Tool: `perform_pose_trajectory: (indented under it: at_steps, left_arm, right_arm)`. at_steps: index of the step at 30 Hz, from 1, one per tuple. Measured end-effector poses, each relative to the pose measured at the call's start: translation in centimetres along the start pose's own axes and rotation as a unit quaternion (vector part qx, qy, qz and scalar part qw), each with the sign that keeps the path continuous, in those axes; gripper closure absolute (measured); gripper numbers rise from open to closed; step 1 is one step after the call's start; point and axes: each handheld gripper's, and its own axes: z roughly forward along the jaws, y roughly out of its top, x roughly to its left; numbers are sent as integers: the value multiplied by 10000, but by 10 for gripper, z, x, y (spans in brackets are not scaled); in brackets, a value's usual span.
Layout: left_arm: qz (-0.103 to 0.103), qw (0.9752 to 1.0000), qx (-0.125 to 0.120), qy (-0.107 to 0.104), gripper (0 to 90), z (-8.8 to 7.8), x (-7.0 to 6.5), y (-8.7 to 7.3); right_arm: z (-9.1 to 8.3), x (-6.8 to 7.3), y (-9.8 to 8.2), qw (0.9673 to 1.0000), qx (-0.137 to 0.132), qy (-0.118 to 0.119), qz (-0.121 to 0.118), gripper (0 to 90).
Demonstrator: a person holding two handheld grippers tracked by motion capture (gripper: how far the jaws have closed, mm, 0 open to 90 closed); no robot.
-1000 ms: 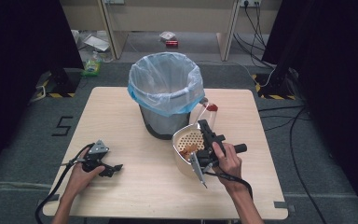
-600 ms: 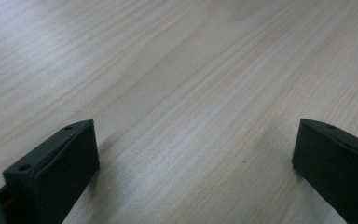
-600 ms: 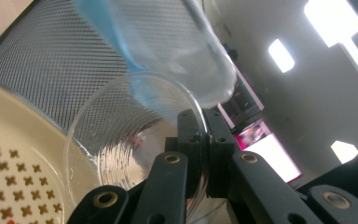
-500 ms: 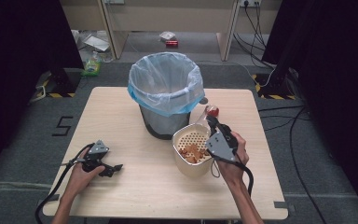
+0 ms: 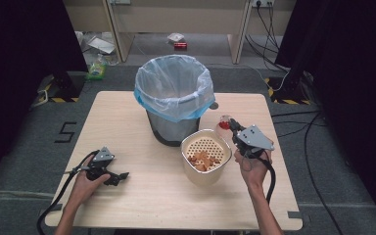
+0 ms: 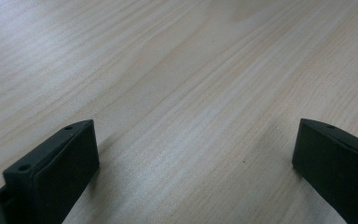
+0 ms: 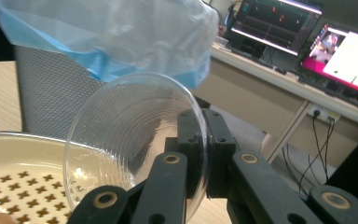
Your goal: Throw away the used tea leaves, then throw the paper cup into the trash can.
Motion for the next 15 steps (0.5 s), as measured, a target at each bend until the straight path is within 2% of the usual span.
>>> perform_pose_trajectory:
  at_steps: [6, 15]
  left_arm:
    - [0, 10000, 1, 0, 0, 0, 0, 0]
    - [-1, 10000, 1, 0, 0, 0, 0, 0]
  right_arm:
    - [5, -16, 1, 9987, 121, 140, 479, 876]
    - [8, -31, 16, 9979, 81, 157, 624, 875]
